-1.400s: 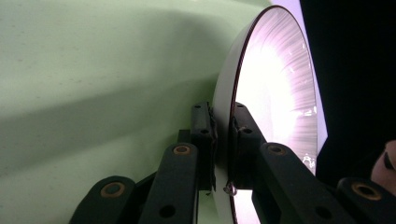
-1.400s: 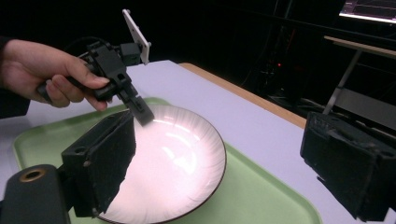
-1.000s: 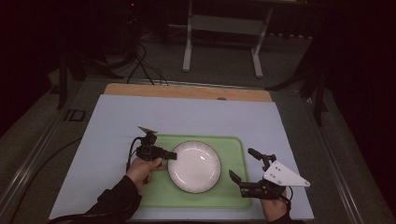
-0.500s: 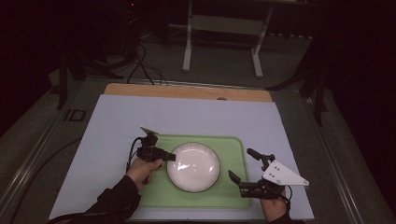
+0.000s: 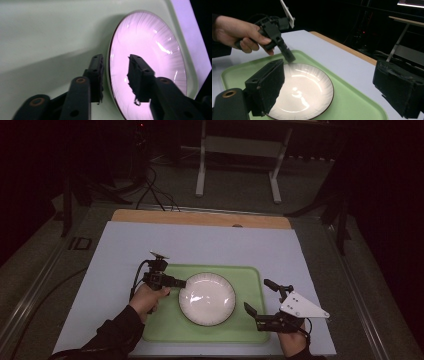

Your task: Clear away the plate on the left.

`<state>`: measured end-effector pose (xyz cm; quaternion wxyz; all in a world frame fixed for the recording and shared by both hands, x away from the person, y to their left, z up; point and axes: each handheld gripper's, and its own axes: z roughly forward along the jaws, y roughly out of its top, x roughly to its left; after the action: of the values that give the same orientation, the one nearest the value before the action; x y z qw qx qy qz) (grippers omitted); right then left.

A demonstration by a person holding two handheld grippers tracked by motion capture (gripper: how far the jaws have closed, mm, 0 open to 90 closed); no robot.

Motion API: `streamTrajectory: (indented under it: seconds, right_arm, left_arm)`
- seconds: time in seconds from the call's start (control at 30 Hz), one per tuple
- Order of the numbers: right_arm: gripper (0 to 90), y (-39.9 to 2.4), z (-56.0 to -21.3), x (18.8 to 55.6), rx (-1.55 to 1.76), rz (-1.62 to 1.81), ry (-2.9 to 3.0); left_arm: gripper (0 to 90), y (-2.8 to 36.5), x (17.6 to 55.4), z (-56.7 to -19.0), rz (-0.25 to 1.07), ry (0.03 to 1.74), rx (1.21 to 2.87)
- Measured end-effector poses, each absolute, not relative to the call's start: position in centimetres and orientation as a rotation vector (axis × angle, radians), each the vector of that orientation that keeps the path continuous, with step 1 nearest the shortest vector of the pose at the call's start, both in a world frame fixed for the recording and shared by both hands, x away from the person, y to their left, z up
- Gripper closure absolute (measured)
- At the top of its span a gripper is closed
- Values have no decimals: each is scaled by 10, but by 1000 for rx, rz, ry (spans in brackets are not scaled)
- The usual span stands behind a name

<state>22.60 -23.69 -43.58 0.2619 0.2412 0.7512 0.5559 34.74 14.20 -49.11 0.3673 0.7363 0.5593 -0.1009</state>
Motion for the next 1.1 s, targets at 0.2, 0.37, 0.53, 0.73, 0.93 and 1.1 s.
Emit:
streamTrajectory:
  seconds: [0.2, 0.37, 0.53, 0.73, 0.93, 1.1]
  right_arm:
    - [102, -237, -436, 226, 652, 1504, 2033]
    - [102, -237, -436, 226, 654, 1501, 2035]
    - [102, -236, -437, 226, 653, 1499, 2036]
    - [102, -237, -437, 227, 660, 1500, 2042]
    - [102, -236, -437, 226, 654, 1498, 2044]
    - [102, -235, -437, 227, 654, 1494, 2051]
  left_arm:
    - [573, 143, 340, -466, -158, 1325, 1919]
    - [369, 148, 337, -455, -143, 1282, 1905]
    - [228, 153, 335, -450, -121, 1263, 1887]
    - [0, 150, 328, -446, -95, 1161, 1942]
    - [0, 150, 319, -443, -1, 1095, 1959]
    - [0, 153, 311, -440, 31, 1024, 1957]
